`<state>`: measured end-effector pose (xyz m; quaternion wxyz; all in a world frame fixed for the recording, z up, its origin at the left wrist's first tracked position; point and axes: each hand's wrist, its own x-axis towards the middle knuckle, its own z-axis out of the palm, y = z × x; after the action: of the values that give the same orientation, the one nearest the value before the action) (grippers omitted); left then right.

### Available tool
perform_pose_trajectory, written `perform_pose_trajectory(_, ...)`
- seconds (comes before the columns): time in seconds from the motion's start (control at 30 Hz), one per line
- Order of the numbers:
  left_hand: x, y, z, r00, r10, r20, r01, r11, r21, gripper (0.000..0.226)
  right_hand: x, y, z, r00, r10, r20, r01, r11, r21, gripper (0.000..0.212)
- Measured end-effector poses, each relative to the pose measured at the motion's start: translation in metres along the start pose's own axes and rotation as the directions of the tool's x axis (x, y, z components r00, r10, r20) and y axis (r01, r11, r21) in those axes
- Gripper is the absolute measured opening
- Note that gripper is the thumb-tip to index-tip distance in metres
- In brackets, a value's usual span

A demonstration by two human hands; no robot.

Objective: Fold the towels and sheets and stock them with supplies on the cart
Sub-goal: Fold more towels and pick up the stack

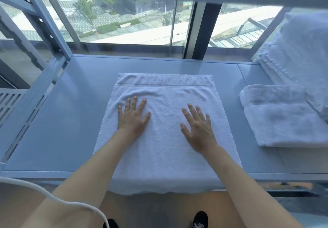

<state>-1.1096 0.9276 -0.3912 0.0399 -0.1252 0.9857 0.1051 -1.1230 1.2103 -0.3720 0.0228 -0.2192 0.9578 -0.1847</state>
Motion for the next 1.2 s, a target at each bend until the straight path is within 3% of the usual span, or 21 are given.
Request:
perform_pose_trajectory(0.17,-0.001,0.003,-0.015,0.996,0.010,0.085,-0.011,1.000,0.013,0.069,-0.074,0.022,0.004,0.991,0.070,0.112,-0.060,0.994,-0.092,0.066)
perform_pose_trajectory(0.23,-0.016,0.007,-0.024,0.998,0.019,0.057,-0.020,1.000,0.019,0.068,-0.080,0.026,0.006,0.991,0.081,0.110,-0.066,0.989,-0.130,0.066)
perform_pose_trajectory(0.37,-0.105,0.008,-0.021,0.993,0.105,-0.051,-0.107,0.993,-0.050,0.062,-0.079,0.026,0.008,0.992,0.079,0.101,-0.065,0.988,-0.137,0.066)
perform_pose_trajectory(0.57,-0.192,-0.023,0.008,0.998,0.050,-0.024,-0.052,0.997,-0.058,0.074,-0.080,0.027,0.009,0.993,0.080,0.088,-0.068,0.989,-0.128,0.067)
perform_pose_trajectory(0.93,-0.113,-0.027,0.010,0.998,0.051,-0.029,-0.052,0.998,-0.034,0.074,-0.021,0.033,0.001,0.991,0.118,0.066,-0.111,0.989,-0.100,0.066)
perform_pose_trajectory(1.2,-0.101,-0.023,0.014,0.996,0.050,-0.067,-0.052,0.998,-0.030,0.067,0.001,0.027,-0.005,0.985,0.159,0.066,-0.146,0.976,-0.162,0.066)
